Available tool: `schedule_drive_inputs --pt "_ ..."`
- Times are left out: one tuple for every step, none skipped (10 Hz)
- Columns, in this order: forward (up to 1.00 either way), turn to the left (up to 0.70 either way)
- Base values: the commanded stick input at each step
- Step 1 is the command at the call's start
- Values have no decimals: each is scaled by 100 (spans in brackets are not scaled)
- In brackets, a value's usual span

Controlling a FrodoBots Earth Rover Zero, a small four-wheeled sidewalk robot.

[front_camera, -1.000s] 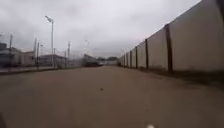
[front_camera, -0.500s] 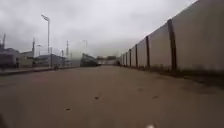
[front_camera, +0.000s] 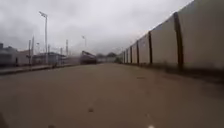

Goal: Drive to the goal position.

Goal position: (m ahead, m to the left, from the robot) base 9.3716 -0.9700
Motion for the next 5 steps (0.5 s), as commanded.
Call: schedule_drive_inputs --pt "100 0" --pt "100 0" --pt "100 0" --pt "100 0" --pt "100 0"
